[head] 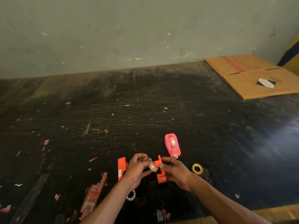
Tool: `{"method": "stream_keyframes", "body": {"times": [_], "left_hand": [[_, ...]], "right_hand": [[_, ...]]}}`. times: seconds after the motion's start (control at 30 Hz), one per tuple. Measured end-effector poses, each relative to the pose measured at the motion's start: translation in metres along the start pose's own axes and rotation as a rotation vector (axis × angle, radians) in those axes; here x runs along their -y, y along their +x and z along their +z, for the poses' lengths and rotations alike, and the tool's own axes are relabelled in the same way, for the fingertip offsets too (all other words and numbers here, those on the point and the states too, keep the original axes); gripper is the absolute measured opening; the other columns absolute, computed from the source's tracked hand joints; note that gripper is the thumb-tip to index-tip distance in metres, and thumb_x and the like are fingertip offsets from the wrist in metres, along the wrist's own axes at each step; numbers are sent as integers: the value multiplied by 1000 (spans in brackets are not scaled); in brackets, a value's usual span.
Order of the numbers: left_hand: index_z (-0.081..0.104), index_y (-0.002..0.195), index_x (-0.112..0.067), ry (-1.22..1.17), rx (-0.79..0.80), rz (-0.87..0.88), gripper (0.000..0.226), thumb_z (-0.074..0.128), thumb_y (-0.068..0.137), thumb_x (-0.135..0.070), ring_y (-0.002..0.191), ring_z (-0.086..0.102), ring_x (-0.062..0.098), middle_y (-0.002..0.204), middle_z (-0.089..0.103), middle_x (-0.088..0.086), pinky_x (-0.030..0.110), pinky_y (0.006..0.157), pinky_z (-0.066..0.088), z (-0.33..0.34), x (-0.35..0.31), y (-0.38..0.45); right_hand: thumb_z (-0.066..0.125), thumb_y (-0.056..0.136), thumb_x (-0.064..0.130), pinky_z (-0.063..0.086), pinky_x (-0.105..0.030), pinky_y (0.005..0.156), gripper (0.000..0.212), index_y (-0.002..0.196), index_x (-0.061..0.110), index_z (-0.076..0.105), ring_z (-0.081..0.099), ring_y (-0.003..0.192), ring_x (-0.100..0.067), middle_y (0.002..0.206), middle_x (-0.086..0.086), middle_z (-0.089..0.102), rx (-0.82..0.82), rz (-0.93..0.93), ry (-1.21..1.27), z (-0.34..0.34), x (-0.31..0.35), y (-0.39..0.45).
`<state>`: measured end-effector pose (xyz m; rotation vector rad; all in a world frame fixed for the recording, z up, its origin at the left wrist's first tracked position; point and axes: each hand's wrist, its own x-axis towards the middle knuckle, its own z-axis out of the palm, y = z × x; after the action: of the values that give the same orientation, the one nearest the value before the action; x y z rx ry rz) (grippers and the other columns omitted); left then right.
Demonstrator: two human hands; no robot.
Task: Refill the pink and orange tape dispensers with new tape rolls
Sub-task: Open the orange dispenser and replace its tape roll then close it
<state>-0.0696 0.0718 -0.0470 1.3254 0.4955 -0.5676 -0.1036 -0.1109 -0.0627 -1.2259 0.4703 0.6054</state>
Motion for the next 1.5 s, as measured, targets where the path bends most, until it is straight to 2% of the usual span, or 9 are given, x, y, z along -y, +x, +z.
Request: {"method": "stream_keyframes", "body": {"times": [0.17, 0.3, 0.5, 0.67, 0.73, 0.87, 1.2, 1.37, 1.5], "left_hand": [[54, 127, -15, -57, -43, 15, 43, 60, 93, 9, 106, 65, 34, 120, 58, 20, 51, 90, 58, 0, 0, 2], [57, 136, -10, -213, -125, -56, 41, 44, 101, 8, 114, 61, 34, 136, 50, 24, 42, 80, 58, 8, -8, 0], [59, 139, -9, -559, -221, -201, 44, 38, 104, 6, 132, 55, 34, 156, 35, 24, 41, 94, 52, 13, -20, -1], [62, 135, -10, -419, -180, -160, 41, 40, 103, 5, 104, 65, 32, 137, 55, 25, 37, 68, 54, 24, -13, -9], [64, 130, -9, -368, -121, -140, 37, 43, 103, 3, 98, 67, 29, 123, 65, 24, 36, 72, 55, 26, -9, -13], [70, 122, -12, -245, -20, -113, 33, 45, 103, -1, 109, 69, 28, 116, 73, 19, 36, 82, 55, 31, -7, -18], [75, 108, -17, -36, -13, -36, 16, 63, 97, -16, 104, 68, 25, 109, 75, 9, 37, 79, 53, 44, -12, -30], [76, 101, -25, 33, -56, -29, 11, 66, 96, -21, 103, 61, 19, 109, 71, 2, 46, 107, 45, 51, -11, -29], [75, 104, -25, 109, -34, 15, 12, 65, 96, -23, 93, 53, 5, 103, 68, -8, 45, 113, 36, 49, -10, -24]], "right_hand": [[59, 97, 6, 58, -47, 90, 33, 127, 19, 55, 68, 109, -33, 121, -16, 69, -31, -18, 107, 0, 1, -3], [59, 98, 9, 56, -50, 96, 34, 129, 20, 55, 66, 110, -36, 118, -17, 65, -102, -29, 161, 0, 1, -2], [66, 92, 8, 52, -54, 103, 40, 128, 21, 54, 67, 113, -34, 122, -16, 68, -32, 25, 20, 3, -5, -7], [67, 92, 8, 53, -57, 100, 40, 129, 18, 54, 65, 115, -36, 124, -19, 66, -44, -38, 38, 7, -1, -9], [68, 91, 9, 53, -59, 99, 43, 131, 16, 54, 66, 114, -36, 124, -20, 66, -68, -72, 77, 6, 3, -8], [67, 93, 9, 52, -58, 100, 42, 131, 17, 54, 69, 110, -33, 120, -19, 69, -87, -109, 96, 3, 11, -9], [63, 95, 9, 51, -57, 102, 37, 130, 18, 56, 70, 108, -34, 118, -18, 70, -103, -204, 132, 2, 18, -13], [64, 95, 10, 52, -56, 102, 33, 125, 23, 57, 70, 106, -31, 115, -15, 70, -116, -229, 111, -1, 21, -15], [66, 93, 10, 50, -57, 103, 35, 124, 25, 58, 69, 109, -31, 120, -14, 67, -123, -226, 109, -3, 22, -16]]}}
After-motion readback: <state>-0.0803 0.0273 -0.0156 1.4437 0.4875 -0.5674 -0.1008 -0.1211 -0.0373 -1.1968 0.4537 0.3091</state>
